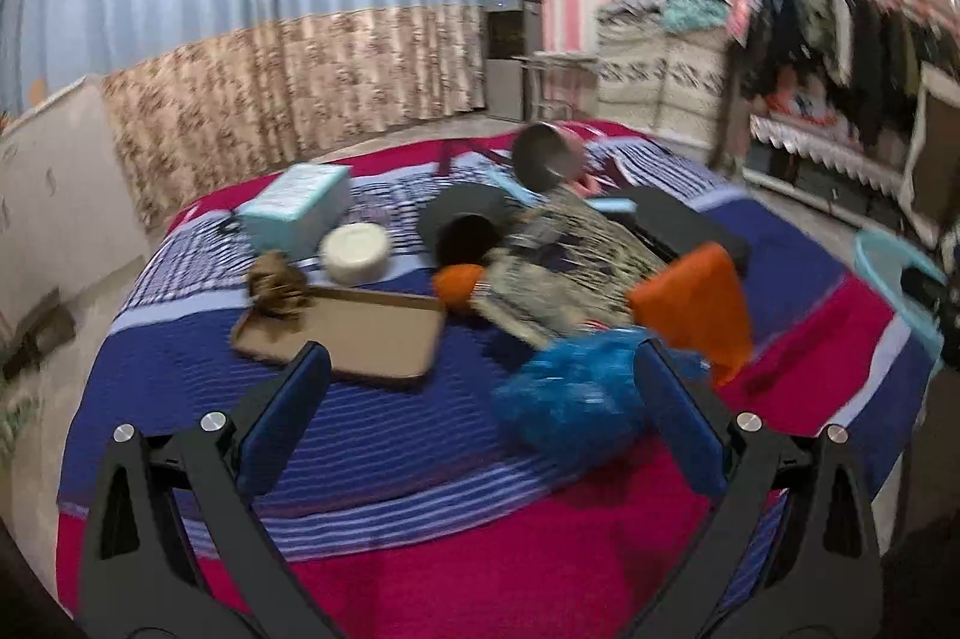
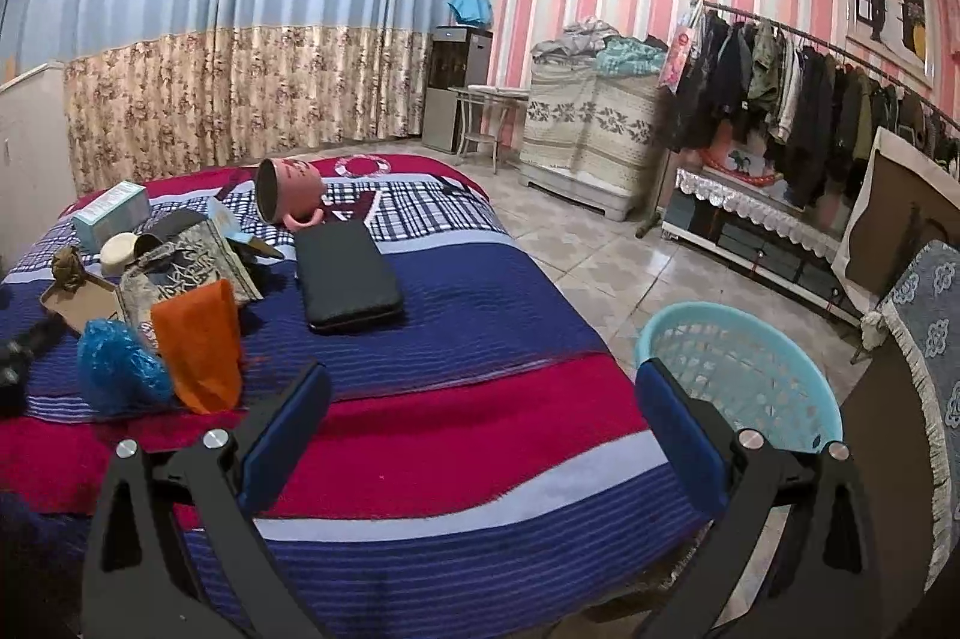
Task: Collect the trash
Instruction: 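Grasp the blue plastic bag with the left tool while the right tool grasps the orange bag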
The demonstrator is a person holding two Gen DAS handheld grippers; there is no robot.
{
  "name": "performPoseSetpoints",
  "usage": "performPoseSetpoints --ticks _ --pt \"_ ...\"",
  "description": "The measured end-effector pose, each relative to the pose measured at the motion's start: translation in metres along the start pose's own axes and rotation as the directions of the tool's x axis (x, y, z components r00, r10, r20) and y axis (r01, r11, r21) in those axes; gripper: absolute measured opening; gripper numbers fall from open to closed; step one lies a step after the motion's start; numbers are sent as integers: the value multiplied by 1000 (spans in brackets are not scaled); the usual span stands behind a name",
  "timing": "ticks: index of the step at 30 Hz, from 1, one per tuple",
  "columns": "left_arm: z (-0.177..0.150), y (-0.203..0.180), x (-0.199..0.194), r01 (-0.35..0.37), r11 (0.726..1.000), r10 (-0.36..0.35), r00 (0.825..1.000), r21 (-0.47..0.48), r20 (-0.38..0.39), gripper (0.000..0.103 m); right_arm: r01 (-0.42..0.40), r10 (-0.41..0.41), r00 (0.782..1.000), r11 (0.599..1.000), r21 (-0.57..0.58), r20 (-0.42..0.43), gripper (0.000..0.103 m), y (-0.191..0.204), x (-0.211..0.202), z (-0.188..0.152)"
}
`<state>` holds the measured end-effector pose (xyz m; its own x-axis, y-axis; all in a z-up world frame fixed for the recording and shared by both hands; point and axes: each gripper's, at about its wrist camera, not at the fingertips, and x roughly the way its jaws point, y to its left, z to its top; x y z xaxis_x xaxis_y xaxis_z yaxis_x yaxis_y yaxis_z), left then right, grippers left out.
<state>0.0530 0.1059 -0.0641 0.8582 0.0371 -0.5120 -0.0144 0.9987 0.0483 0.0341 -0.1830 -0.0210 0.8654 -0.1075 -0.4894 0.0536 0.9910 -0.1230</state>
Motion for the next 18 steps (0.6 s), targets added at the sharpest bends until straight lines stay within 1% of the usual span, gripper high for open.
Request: performPoseSetpoints --ticks 2,4,6,7,8,9,10,11,13,18 --pt "-1 -18 5 23 999 -23 1000 41 -6 97 2 -2 1000 1000 8 -12 99 -2 2 -1" --pt "-2 -33 11 45 996 -43 999 78 -29 88 -3 3 1000 1000 16 -19 99 -2 3 -1" --pt "-2 -38 21 76 993 -69 995 91 -71 63 -15 16 1000 1000 13 -26 99 1 6 0" --pt "-4 -40 28 94 991 -84 991 91 -105 56 -24 24 999 1000 7 -28 99 4 8 0" --pt "-5 -39 34 106 990 -94 987 88 -131 42 -38 38 999 999 -1 -32 99 8 10 1" --pt "-7 -38 36 112 990 -99 985 84 -142 35 -51 50 998 999 -11 -40 99 12 12 1" --pt "-8 -34 34 124 990 -113 984 72 -141 35 -62 61 997 998 -23 -47 99 17 15 2" --pt "-8 -30 32 131 990 -122 983 61 -134 32 -75 73 996 997 -34 -49 99 21 16 1" --pt "-5 -17 20 137 990 -133 986 33 -104 30 -110 107 993 992 -56 -51 99 32 19 4" --pt "9 21 -10 98 995 -99 995 -19 -32 29 -190 185 981 977 -97 -54 99 64 27 15"
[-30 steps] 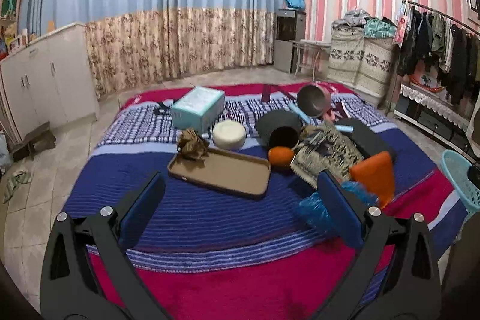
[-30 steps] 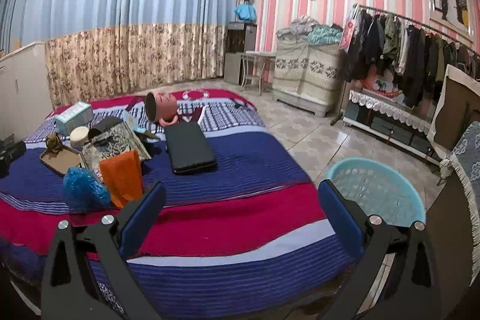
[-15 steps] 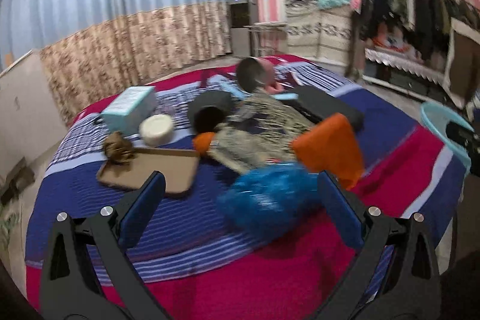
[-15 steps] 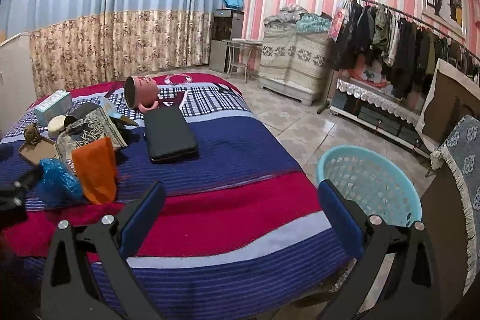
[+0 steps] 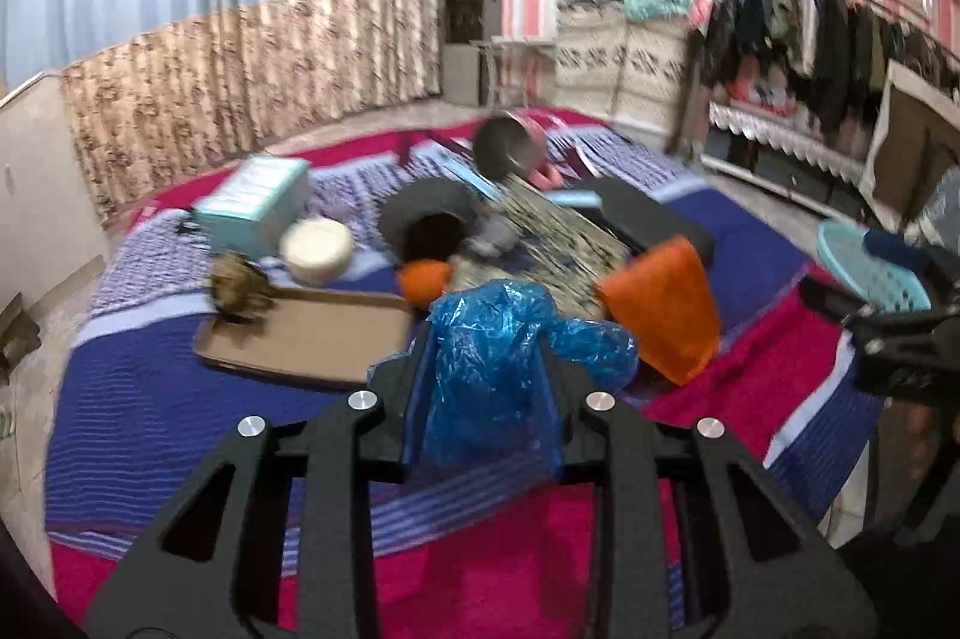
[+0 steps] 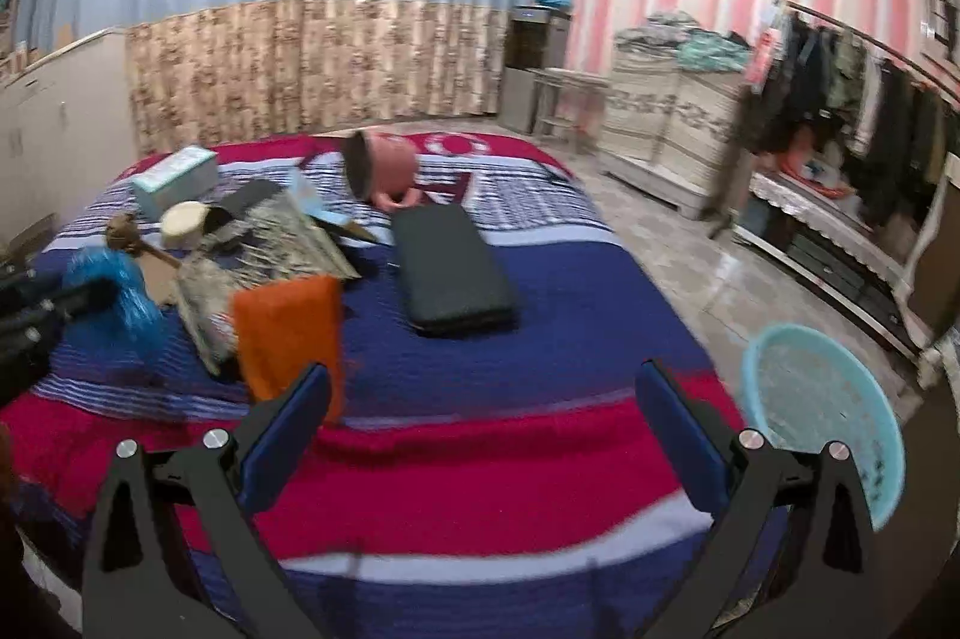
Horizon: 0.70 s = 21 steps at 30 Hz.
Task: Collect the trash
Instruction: 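Grasp the blue plastic bag with the left tool while the right tool grasps the orange bag, then carry both bags to the blue basket and open both tools to drop them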
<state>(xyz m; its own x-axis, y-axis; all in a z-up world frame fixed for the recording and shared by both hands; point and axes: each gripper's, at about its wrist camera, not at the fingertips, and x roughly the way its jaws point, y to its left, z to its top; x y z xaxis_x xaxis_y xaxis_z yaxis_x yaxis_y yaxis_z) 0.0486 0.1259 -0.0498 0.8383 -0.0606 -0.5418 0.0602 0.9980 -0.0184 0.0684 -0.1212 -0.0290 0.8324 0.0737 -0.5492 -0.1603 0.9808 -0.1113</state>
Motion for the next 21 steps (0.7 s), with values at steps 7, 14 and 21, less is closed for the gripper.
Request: performPoseSetpoints --ticks 7,14,21 --pt "9 47 -6 -118 992 117 993 -49 -8 29 -99 94 993 992 -77 -65 99 51 35 9" --pt "10 64 -10 -134 989 133 991 -69 -17 29 -156 148 983 985 -72 -108 99 79 61 15" --pt "9 65 -10 -135 989 134 991 -67 -16 29 -204 192 972 976 -74 -137 59 77 67 14"
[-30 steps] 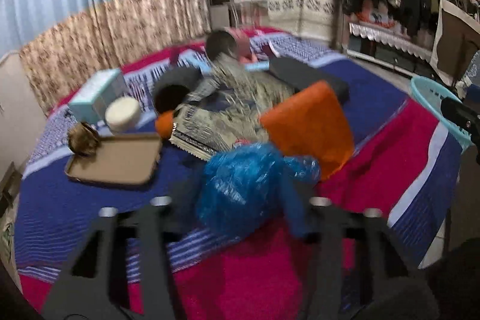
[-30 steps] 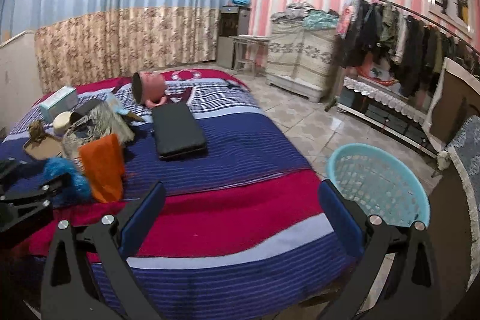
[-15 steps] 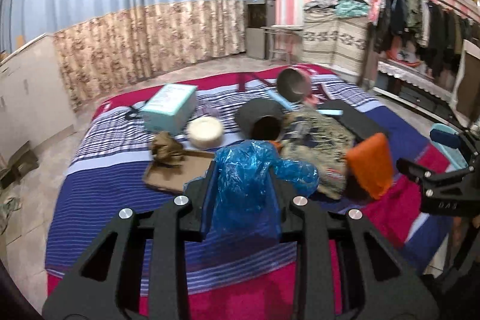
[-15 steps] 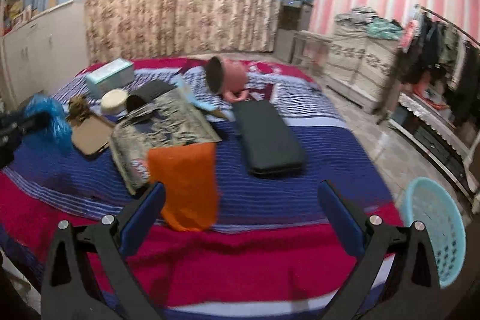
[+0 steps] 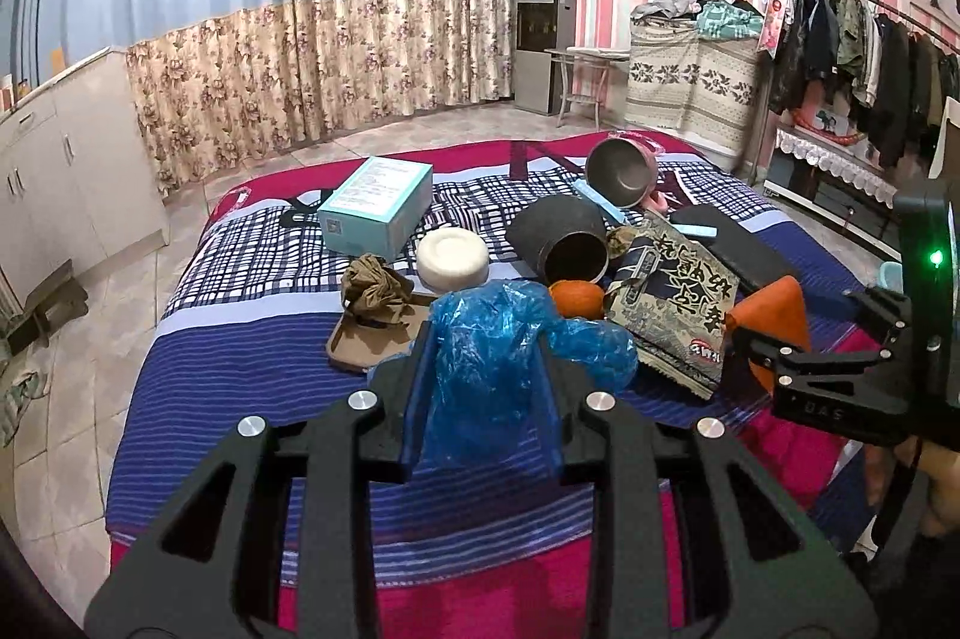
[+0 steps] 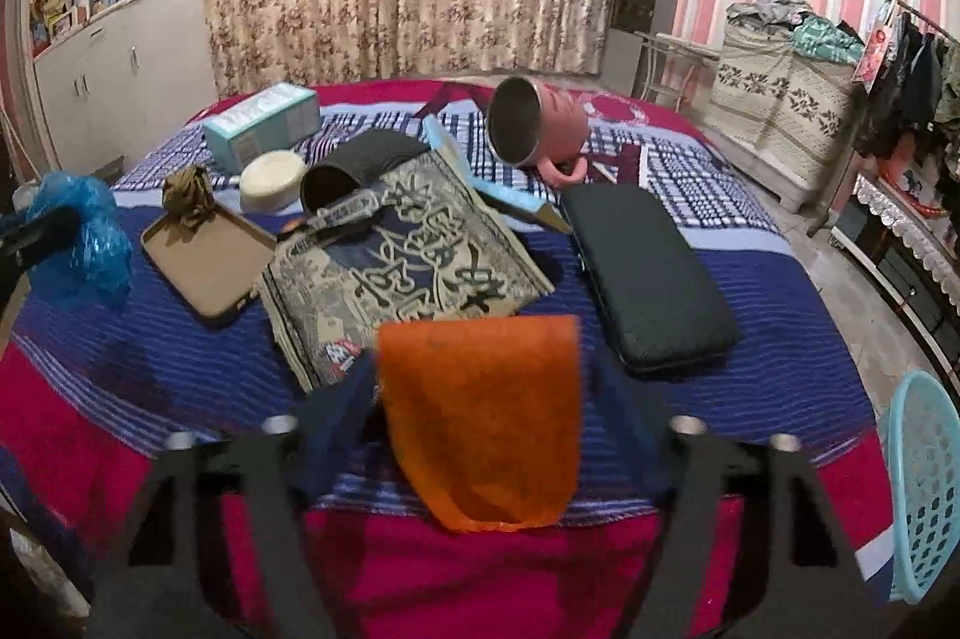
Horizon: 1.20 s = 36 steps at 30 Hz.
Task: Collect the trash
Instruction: 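Carry both bags to the blue basket and open both tools to drop them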
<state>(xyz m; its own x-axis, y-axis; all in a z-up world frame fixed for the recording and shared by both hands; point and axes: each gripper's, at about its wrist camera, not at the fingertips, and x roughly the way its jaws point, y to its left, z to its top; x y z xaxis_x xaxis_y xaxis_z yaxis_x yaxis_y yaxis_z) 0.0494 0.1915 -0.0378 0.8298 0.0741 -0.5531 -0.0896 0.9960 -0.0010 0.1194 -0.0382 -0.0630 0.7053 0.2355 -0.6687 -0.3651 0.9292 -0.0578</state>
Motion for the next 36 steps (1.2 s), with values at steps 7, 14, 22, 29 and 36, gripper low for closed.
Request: performPoseSetpoints --ticks 7,14,22,29,36 --pt "7 -17 -10 23 1000 -23 1000 20 4 29 -49 44 997 997 68 62 32 -31 -25 -10" --pt "23 -57 -14 63 997 -64 998 40 21 29 -39 18 989 990 135 150 18 -71 -59 -15" --pt "58 -126 -15 155 982 -164 983 107 79 29 -5 -56 978 956 293 201 18 -153 -95 -18" --pt "82 -190 -5 227 963 -241 966 148 90 29 131 -233 949 905 405 212 18 -225 -124 -20" --pt "87 -246 11 289 941 -306 949 176 74 29 212 -332 928 843 494 170 18 -279 -126 -51"
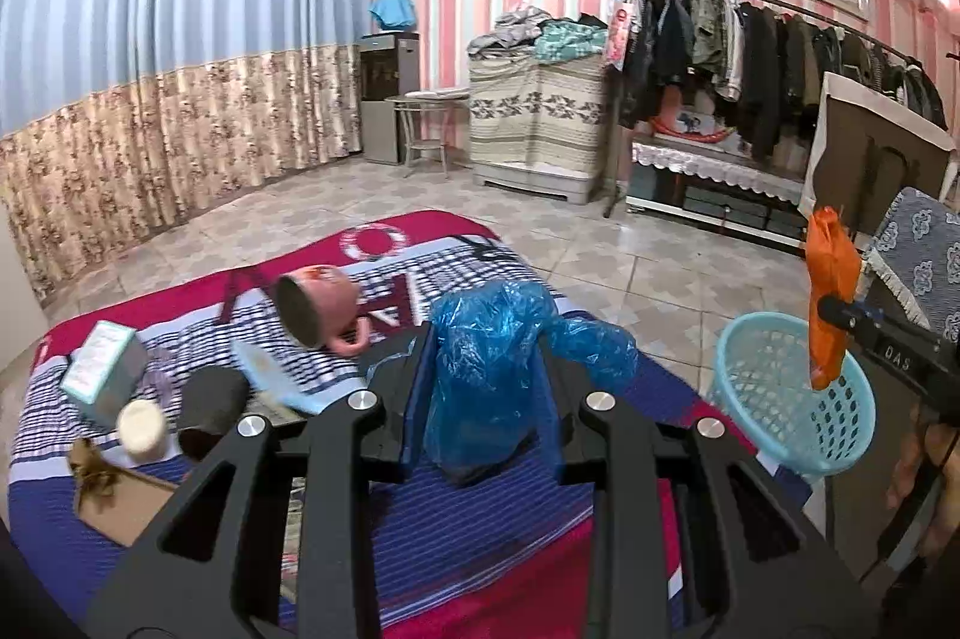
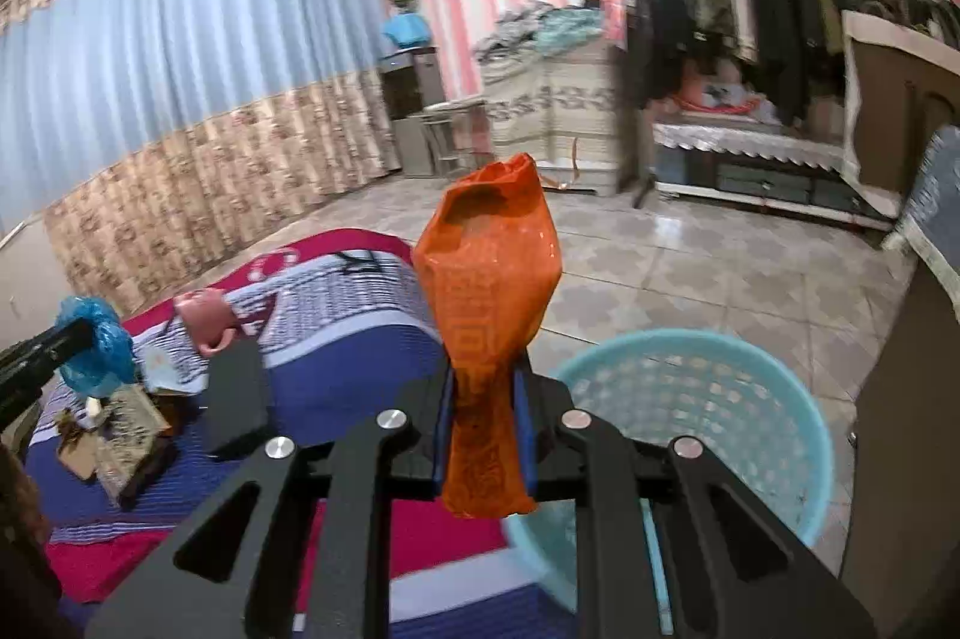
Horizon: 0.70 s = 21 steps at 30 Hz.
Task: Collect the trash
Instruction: 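Carry both bags to the blue basket and open both tools to drop them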
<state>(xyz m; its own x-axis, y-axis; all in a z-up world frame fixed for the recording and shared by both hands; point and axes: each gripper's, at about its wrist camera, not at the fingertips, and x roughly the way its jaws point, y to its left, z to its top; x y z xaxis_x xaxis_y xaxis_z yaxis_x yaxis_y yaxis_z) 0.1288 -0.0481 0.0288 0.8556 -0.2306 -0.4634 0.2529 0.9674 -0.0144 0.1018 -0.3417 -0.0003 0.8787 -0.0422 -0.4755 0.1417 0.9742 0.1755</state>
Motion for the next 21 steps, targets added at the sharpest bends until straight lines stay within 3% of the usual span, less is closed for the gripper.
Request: performPoseSetpoints --ticks 7,21 --pt "5 -55 31 70 996 -70 998 54 4 29 128 -128 992 991 -29 -4 18 -35 0 -7" --pt "-8 -172 89 249 959 -237 966 138 -98 29 256 -255 967 956 143 -27 18 -130 -6 -18"
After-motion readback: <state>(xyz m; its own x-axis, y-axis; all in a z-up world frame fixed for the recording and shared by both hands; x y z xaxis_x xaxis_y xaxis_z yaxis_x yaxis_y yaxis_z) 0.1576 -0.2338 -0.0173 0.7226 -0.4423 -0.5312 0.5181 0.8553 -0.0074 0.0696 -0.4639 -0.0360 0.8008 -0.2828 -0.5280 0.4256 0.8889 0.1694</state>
